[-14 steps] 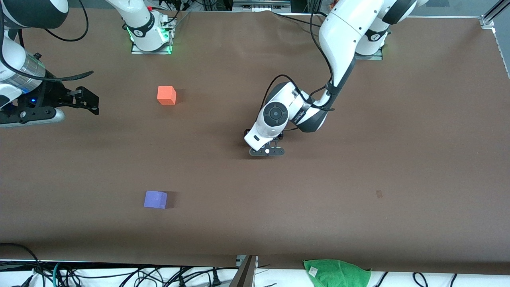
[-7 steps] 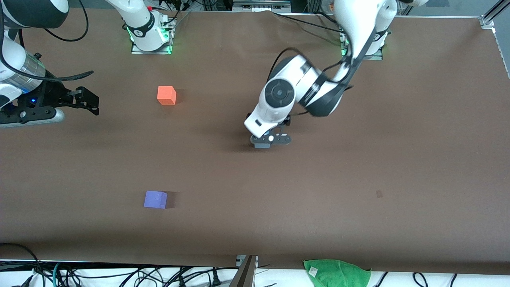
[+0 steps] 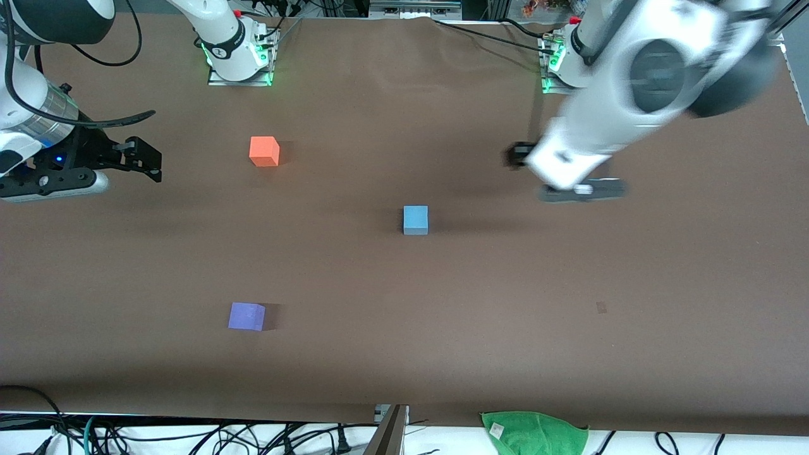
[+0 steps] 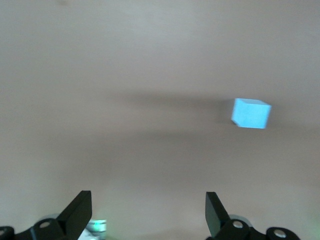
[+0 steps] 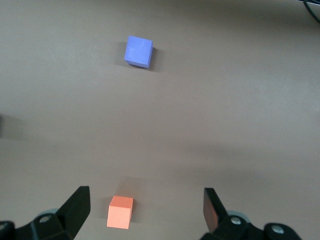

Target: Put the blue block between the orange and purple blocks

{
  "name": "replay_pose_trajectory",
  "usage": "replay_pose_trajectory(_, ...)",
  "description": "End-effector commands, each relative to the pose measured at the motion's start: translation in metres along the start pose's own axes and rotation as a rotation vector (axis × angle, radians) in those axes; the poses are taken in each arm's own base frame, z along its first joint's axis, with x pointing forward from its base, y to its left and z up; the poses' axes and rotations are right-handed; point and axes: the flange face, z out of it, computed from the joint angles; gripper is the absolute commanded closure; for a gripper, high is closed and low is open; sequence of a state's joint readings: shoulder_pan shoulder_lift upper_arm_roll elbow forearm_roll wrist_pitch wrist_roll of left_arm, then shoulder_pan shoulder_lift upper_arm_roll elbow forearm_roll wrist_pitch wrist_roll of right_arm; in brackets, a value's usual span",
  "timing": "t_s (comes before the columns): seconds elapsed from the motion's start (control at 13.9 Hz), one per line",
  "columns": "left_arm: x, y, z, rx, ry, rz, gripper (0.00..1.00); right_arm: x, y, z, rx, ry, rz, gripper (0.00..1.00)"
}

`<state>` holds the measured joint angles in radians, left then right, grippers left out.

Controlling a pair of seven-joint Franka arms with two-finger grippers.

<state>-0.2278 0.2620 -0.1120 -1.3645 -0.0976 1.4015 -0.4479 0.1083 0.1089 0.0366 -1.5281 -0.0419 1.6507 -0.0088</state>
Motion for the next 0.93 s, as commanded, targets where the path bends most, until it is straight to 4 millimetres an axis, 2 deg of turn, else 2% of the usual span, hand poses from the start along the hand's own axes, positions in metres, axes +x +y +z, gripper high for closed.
replay_pose_trajectory(0.0, 0.001, -0.079, -0.023, 0.032, 0.004, 0.038, 0.0, -0.001, -0.003, -0.004, 0.007, -0.003, -0.005, 0.0)
replay_pose_trajectory(0.07, 0.003, -0.099, -0.028, 0.07, 0.022, 0.012, 0.0, -0.001, -0.004, -0.004, 0.011, -0.004, -0.011, 0.0)
replay_pose_trajectory(0.29, 0.008, -0.117, -0.027, 0.126, 0.027, 0.056, 0.0, 0.0, -0.004, -0.002, 0.013, -0.006, -0.017, 0.0)
replay_pose_trajectory(0.36, 0.013, -0.134, -0.027, 0.105, 0.022, 0.096, 0.0, 0.003, -0.005, 0.001, 0.028, 0.002, -0.014, 0.0)
replay_pose_trajectory(0.43, 0.018, -0.148, -0.028, 0.049, 0.028, 0.136, 0.0, 0.011, -0.008, 0.015, 0.054, -0.01, -0.014, 0.0)
replay_pose_trajectory(0.57, 0.003, -0.167, -0.026, 0.019, 0.109, 0.144, 0.0, 0.019, -0.013, 0.018, 0.082, 0.024, -0.015, 0.0)
replay_pose_trajectory(0.72, -0.017, -0.165, -0.027, 0.035, 0.193, 0.136, 0.0, 0.019, -0.017, 0.018, 0.083, 0.027, -0.018, 0.0)
replay_pose_trajectory(0.86, -0.028, -0.15, -0.035, 0.134, 0.228, 0.174, 0.0, 0.019, -0.026, 0.017, 0.073, 0.029, -0.025, 0.0)
